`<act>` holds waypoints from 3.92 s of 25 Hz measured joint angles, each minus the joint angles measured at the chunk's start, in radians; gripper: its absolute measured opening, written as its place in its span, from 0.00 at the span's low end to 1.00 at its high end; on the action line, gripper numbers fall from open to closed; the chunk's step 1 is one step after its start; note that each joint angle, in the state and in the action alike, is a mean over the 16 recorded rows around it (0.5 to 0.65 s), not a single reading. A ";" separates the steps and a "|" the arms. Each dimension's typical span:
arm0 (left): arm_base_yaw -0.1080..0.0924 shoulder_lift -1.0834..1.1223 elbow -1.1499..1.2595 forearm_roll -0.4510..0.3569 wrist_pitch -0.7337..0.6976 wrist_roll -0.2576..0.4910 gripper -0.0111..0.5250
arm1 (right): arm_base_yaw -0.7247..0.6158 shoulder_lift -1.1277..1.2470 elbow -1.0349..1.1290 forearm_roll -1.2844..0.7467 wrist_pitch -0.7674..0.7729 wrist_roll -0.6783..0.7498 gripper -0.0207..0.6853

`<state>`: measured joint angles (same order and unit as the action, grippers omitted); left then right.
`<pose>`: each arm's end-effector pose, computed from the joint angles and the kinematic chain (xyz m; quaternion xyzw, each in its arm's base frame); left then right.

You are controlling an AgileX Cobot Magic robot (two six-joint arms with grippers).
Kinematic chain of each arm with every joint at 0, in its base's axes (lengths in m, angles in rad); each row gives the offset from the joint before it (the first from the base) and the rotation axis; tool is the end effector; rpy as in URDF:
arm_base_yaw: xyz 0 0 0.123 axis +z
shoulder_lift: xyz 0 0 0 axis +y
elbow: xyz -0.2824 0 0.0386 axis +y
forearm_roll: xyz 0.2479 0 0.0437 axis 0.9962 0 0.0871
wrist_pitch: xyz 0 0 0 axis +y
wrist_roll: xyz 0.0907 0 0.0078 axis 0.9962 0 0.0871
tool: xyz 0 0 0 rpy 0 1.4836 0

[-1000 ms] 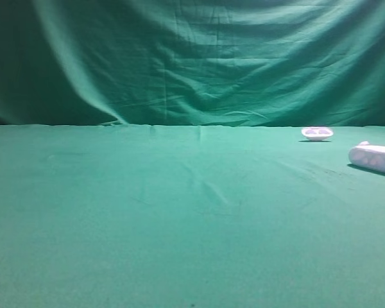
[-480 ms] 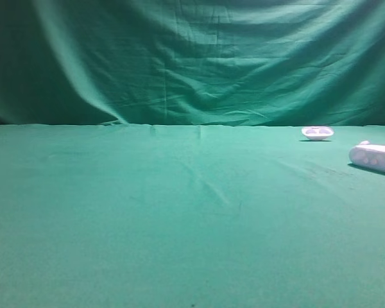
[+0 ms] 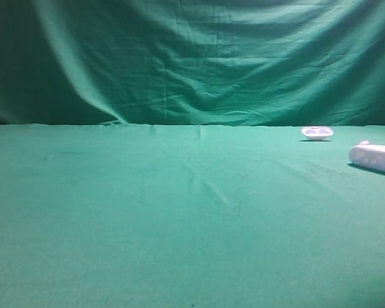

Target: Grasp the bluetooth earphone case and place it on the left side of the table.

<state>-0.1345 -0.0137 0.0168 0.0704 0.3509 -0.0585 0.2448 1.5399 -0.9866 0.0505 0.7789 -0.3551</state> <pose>0.0527 -0.0049 0.1766 0.0491 0.7931 -0.0289 0.6064 0.2833 0.0741 0.2272 -0.2773 0.9468 0.0114 0.1630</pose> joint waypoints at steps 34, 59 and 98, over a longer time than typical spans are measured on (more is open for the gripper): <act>0.000 0.000 0.000 0.000 0.000 0.000 0.02 | 0.032 0.332 -0.274 -0.159 0.050 0.163 0.50; 0.000 0.000 0.000 0.000 0.000 0.000 0.02 | 0.593 0.832 -1.174 -0.089 0.097 0.164 0.48; 0.000 0.000 0.000 0.000 0.000 0.000 0.02 | 0.520 0.470 -1.083 -0.165 0.465 0.357 0.03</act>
<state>-0.1345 -0.0137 0.0168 0.0704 0.3509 -0.0585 0.7650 2.0101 -2.0697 -0.1143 1.2435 0.0014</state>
